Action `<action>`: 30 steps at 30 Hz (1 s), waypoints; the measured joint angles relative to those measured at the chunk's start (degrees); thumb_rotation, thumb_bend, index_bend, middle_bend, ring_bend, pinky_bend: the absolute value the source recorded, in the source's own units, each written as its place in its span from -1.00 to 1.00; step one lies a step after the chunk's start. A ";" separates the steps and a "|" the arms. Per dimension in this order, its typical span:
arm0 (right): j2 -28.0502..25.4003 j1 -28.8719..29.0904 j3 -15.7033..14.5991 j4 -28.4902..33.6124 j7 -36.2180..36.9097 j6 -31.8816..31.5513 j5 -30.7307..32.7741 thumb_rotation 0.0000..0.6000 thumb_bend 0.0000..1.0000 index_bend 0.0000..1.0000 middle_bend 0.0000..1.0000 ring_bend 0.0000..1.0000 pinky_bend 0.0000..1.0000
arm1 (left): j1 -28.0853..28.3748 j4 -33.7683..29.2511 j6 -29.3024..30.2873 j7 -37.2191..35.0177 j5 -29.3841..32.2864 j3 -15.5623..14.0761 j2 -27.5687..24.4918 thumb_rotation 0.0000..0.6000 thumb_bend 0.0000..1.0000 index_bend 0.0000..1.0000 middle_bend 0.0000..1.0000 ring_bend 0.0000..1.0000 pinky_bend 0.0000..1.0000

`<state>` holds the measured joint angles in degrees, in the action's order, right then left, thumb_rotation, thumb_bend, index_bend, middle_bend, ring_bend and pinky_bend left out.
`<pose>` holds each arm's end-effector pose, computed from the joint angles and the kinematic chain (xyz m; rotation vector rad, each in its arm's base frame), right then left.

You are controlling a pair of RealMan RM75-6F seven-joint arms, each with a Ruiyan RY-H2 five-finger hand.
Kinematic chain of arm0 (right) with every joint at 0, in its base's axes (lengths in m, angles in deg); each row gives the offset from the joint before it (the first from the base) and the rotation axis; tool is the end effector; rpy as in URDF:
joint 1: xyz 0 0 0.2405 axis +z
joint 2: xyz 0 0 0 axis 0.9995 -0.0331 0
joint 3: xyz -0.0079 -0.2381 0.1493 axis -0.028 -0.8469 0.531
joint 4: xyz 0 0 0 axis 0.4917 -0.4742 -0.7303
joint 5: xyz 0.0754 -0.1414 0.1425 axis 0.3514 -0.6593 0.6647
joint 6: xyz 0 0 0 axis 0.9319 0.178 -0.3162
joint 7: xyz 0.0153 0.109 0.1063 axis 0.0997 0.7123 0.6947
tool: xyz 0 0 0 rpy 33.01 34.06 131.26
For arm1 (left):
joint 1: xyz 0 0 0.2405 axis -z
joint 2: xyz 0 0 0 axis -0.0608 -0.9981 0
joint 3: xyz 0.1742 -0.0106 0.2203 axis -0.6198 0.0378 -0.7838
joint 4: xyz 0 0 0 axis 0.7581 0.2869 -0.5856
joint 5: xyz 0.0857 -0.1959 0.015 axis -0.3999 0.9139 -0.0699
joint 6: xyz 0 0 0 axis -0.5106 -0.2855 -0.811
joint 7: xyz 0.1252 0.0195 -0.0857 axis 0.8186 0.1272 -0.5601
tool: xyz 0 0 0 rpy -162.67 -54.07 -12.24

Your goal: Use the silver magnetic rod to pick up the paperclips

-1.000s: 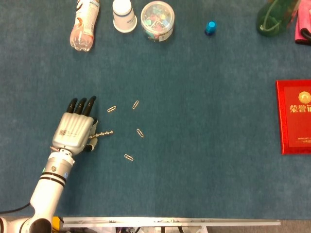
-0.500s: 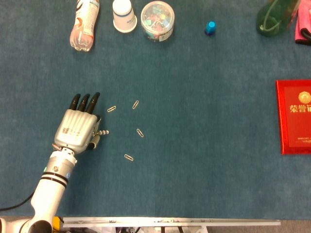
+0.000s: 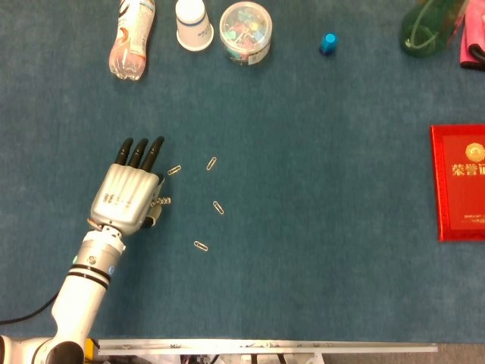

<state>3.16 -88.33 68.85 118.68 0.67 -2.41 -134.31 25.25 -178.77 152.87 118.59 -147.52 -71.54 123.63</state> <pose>-0.3465 -0.1825 0.2193 1.0897 -0.9407 1.0989 -0.2007 0.2459 -0.0089 -1.8674 -0.8487 -0.5580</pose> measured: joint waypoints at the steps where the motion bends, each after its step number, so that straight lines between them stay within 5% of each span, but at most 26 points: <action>1: 0.01 0.00 0.01 0.00 0.00 -0.02 0.00 1.00 -0.72 -0.46 -0.56 -0.68 -0.42 | 0.16 0.00 0.01 0.08 0.12 0.21 -0.03 1.00 -0.35 0.12 -1.00 -1.00 -0.91; 30: 0.00 0.17 0.16 -0.15 0.12 0.64 0.58 1.00 -0.72 -0.46 -0.56 -0.68 -0.42 | 7.88 5.95 -3.37 4.73 10.05 5.41 2.65 1.00 -0.35 0.12 -1.00 -1.00 -0.91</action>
<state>3.16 -88.15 69.01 118.53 0.79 -1.77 -133.73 33.13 -172.82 149.50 123.31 -137.47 -66.13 126.28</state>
